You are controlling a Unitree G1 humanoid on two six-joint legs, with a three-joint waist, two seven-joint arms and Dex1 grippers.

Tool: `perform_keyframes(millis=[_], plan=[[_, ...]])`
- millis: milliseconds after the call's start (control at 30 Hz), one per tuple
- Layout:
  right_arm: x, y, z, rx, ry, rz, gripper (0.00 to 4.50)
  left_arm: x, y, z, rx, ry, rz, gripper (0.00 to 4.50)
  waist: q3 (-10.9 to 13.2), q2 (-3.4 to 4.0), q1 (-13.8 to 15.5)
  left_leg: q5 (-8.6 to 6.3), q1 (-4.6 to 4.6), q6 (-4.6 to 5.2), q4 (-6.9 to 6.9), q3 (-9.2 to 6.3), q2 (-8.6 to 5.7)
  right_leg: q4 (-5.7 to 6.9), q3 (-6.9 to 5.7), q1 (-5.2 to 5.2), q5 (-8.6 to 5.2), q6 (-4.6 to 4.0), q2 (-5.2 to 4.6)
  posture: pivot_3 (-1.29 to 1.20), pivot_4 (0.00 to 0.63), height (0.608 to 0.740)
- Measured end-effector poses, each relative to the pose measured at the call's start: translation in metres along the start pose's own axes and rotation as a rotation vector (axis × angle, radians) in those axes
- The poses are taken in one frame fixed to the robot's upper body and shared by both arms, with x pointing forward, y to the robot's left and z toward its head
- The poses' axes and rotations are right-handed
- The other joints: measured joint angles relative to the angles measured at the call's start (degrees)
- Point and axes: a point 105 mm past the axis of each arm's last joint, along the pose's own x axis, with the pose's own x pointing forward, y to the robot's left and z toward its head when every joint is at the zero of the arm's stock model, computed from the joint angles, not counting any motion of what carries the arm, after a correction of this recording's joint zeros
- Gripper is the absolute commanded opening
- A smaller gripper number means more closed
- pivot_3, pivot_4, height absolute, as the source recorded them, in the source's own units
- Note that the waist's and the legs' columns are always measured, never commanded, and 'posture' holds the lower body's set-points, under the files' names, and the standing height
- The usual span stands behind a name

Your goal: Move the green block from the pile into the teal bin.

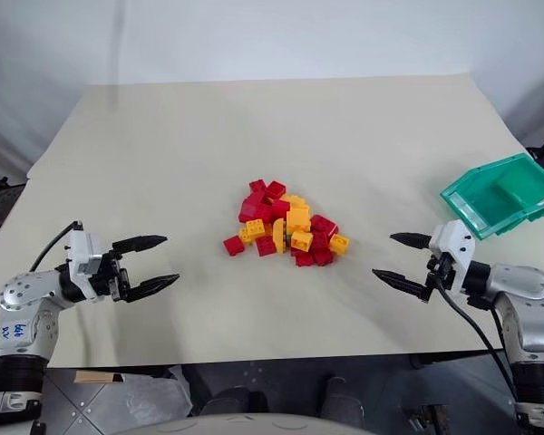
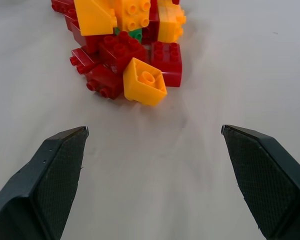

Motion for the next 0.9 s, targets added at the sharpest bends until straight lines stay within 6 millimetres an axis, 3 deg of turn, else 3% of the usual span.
perform_keyframes(millis=[267,433,500,667,900], plan=[[0.000,-0.001,-0.003,0.040,0.035,-0.037,4.47,0.008,0.003,0.001,-0.069,0.017,0.007,4.50,0.0,0.00,0.0,0.00,-0.01,0.00,0.02,-0.03,0.02,0.06,0.09,-0.08,0.00,0.00,0.00,0.00,0.150,0.740],[-0.001,-0.008,0.003,-0.048,0.073,-0.145,4.47,0.010,0.004,0.003,-0.070,0.023,0.010,4.50,0.0,-0.01,0.0,0.00,-0.01,0.00,0.02,-0.01,0.01,0.07,0.16,-0.11,0.00,0.00,0.01,0.00,0.150,0.740],[-0.001,-0.001,0.007,-0.069,0.099,-0.123,4.47,0.013,0.004,0.003,-0.079,0.024,0.001,4.50,0.0,0.00,0.2,0.00,-0.02,0.00,0.02,-0.02,0.01,0.07,0.17,-0.12,0.00,-0.01,0.02,0.00,0.150,0.740],[0.008,0.020,0.031,-0.078,0.120,-0.066,3.01,0.022,0.010,0.018,-0.065,-0.010,-0.040,4.50,0.0,-0.09,0.2,0.00,-0.04,0.00,0.07,-0.10,0.02,0.08,0.19,-0.13,0.01,-0.02,0.03,0.00,0.150,0.740],[0.041,0.055,0.092,-0.003,0.002,-0.019,0.69,0.033,0.005,0.027,-0.037,-0.068,-0.118,4.50,0.0,-0.18,0.1,-0.03,-0.04,-0.06,0.15,-0.11,0.10,0.08,0.36,-0.24,0.09,-0.16,0.22,0.00,0.150,0.740]])
